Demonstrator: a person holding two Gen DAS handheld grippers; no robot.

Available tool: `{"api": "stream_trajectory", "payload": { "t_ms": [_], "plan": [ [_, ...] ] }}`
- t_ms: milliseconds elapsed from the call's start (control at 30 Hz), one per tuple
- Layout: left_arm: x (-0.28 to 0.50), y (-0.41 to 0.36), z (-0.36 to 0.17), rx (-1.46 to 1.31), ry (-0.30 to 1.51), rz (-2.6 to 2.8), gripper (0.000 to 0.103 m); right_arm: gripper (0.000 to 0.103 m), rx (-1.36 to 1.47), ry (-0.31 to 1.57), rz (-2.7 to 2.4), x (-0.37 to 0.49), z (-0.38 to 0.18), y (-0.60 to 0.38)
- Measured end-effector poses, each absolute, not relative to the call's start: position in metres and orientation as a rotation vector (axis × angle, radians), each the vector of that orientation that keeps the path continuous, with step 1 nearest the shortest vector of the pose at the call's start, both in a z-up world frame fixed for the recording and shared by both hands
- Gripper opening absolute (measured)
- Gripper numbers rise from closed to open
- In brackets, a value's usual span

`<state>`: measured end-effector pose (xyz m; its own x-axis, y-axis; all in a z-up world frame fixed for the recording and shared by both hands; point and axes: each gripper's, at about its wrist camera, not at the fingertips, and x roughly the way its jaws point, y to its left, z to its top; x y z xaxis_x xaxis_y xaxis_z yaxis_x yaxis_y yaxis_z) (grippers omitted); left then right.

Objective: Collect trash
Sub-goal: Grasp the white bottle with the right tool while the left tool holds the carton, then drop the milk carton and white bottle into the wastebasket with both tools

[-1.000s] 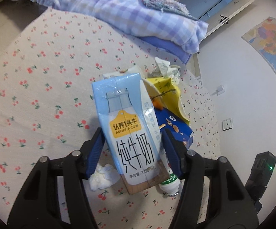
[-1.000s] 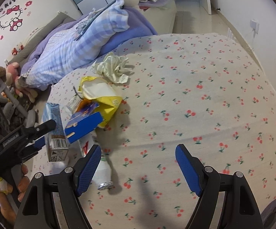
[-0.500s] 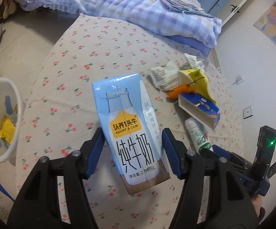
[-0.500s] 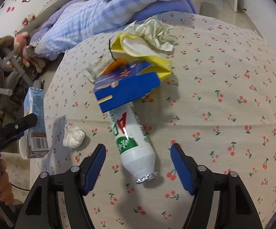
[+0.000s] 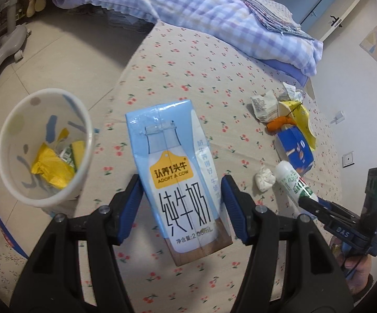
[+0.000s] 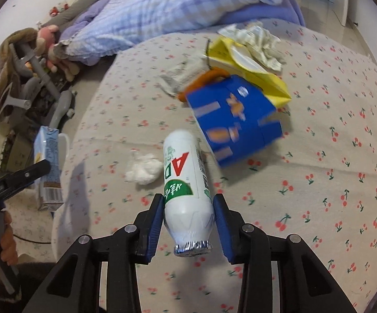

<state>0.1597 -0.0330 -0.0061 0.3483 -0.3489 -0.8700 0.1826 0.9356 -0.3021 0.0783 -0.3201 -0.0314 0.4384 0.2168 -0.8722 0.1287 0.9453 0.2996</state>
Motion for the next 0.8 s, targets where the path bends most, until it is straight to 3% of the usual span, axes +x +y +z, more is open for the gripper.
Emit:
{"api": "stream_trajectory", "payload": {
  "t_ms": [333, 800],
  "plan": [
    [0.16, 0.026, 0.002, -0.239, 1.14, -0.286, 0.063, 0.039, 0.367, 1.03, 0.09, 0.071, 0.001, -0.293],
    [0.189, 0.102, -0.02, -0.295, 1.153, -0.093, 0.063, 0.039, 0.398, 0.974, 0.243, 0.127, 0.025, -0.219]
  ]
}}
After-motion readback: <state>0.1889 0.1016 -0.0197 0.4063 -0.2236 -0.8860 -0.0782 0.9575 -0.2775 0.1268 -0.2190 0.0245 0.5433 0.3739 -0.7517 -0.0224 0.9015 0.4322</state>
